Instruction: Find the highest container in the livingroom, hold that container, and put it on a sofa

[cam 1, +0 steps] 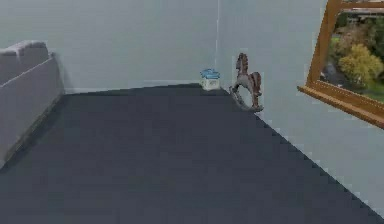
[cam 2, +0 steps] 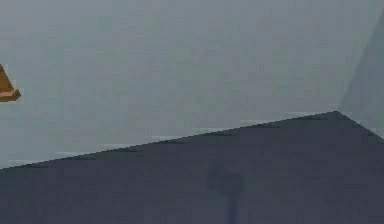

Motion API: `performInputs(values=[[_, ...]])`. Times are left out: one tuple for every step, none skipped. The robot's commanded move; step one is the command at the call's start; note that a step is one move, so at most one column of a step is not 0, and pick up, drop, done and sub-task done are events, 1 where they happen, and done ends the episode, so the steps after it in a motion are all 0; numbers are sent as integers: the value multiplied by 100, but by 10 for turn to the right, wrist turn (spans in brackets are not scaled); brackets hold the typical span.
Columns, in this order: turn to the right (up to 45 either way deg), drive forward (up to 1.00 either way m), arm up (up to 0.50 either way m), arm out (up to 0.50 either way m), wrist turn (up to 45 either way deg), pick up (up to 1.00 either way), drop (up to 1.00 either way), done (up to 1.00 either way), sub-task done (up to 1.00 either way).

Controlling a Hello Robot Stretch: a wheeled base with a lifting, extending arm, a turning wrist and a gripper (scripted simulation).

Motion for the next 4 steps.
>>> performInputs(values=[[0, 100, 0, 0, 0, 0, 0, 0, 0], [0, 100, 0, 0, 0, 0, 0, 0, 0], [30, 0, 0, 0, 0, 0, 0, 0, 0], [0, 100, 0, 0, 0, 0, 0, 0, 0]])
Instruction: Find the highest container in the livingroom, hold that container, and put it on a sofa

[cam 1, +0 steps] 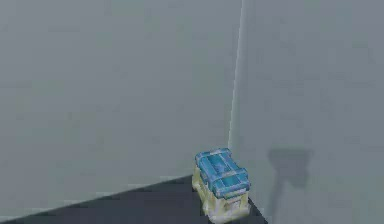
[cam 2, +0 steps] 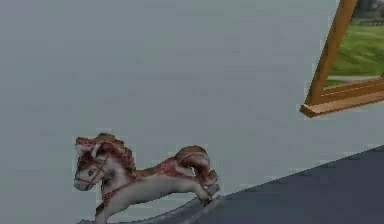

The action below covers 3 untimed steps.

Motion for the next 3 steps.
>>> performInputs(values=[[0, 20, 0, 0, 0, 0, 0, 0, 0], [-450, 0, 0, 0, 0, 0, 0, 0, 0], [-450, 0, 0, 0, 0, 0, 0, 0, 0]])
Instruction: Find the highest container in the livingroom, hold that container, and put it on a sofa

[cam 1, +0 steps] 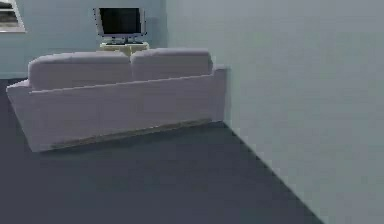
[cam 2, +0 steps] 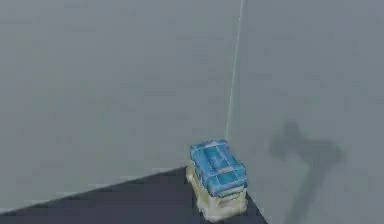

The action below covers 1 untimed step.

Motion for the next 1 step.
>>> performInputs(values=[[-450, 0, 0, 0, 0, 0, 0, 0, 0]])
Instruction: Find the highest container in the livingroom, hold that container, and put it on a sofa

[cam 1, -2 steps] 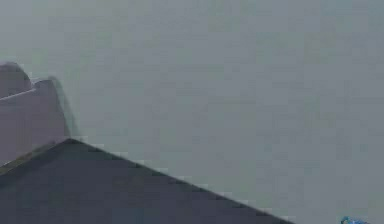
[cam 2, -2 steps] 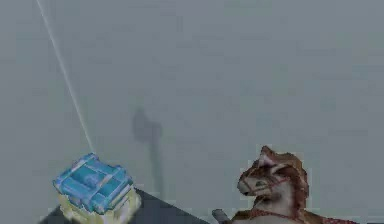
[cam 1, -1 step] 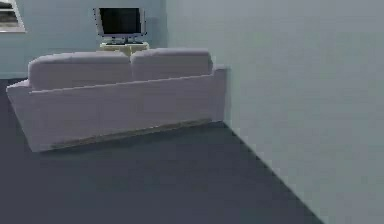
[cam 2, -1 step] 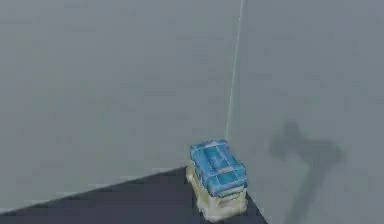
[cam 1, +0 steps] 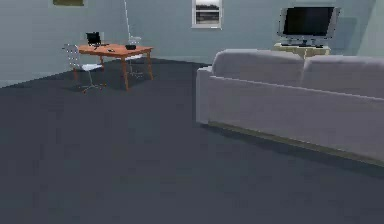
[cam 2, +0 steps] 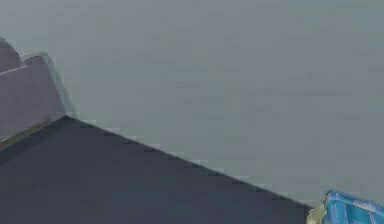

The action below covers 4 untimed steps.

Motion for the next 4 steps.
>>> performInputs(values=[[-90, 0, 0, 0, 0, 0, 0, 0, 0], [0, 100, 0, 0, 0, 0, 0, 0, 0], [-30, 0, 0, 0, 0, 0, 0, 0, 0], [0, 100, 0, 0, 0, 0, 0, 0, 0]])
